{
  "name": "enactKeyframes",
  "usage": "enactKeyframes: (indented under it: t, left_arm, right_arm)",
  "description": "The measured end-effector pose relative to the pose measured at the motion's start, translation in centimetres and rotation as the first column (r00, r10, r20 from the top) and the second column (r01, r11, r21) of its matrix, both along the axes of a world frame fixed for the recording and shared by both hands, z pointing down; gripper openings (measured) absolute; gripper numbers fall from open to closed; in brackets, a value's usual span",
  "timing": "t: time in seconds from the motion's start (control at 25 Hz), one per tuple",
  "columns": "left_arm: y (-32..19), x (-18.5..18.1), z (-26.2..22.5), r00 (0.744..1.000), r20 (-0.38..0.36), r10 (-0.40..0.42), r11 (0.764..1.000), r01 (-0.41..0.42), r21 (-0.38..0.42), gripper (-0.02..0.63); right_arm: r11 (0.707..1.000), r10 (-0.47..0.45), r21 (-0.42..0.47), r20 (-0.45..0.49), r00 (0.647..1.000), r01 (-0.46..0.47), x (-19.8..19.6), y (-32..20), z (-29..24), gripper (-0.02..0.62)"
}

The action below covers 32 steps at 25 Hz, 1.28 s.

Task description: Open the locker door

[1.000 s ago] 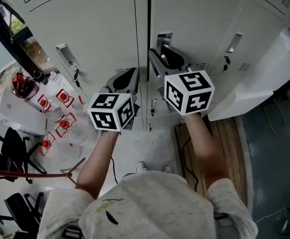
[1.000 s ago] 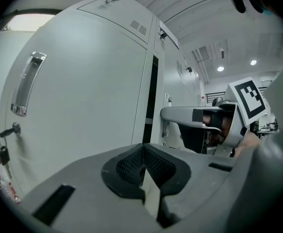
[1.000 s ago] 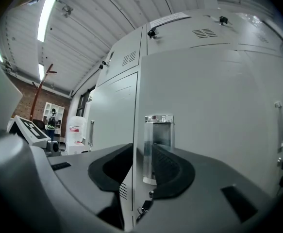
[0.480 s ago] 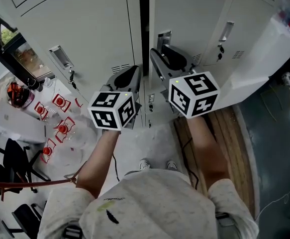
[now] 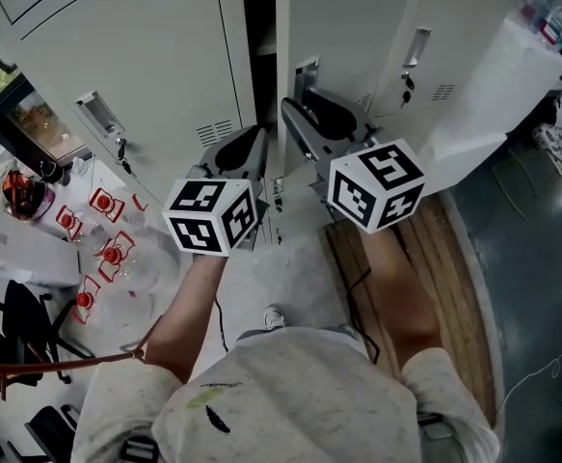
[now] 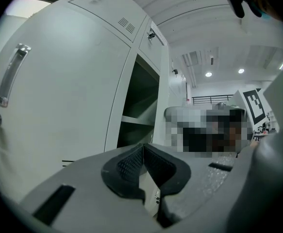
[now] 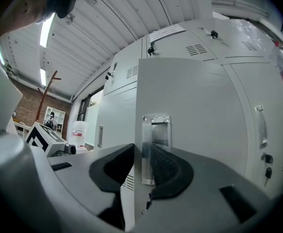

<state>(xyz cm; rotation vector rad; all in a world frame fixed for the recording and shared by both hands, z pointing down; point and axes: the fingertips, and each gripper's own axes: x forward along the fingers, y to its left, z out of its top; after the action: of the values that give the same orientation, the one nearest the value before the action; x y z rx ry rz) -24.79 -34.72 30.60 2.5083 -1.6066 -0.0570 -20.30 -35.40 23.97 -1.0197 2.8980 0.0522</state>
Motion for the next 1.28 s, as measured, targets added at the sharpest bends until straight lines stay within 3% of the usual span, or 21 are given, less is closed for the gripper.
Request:
enactKeyframes:
  t: [0.48,1.28]
  left_arm:
    - [2.3,3.6,-0.6,0.997,-0.015,-0.077,0.997,0.077,0.010,0.009]
    - [5.3,10.2,-1.2,0.995,0.023,-0.101,0.995,0.100,0.016,0.009]
  right_arm:
    - [0.991,-0.133,-0.003,0.011,0.991,0.133,3.6,2.6,0.0,0.103]
    - [0.967,-0.255,0.019,0.038,0.966,0.254,10.2,5.7,0.0,0.109]
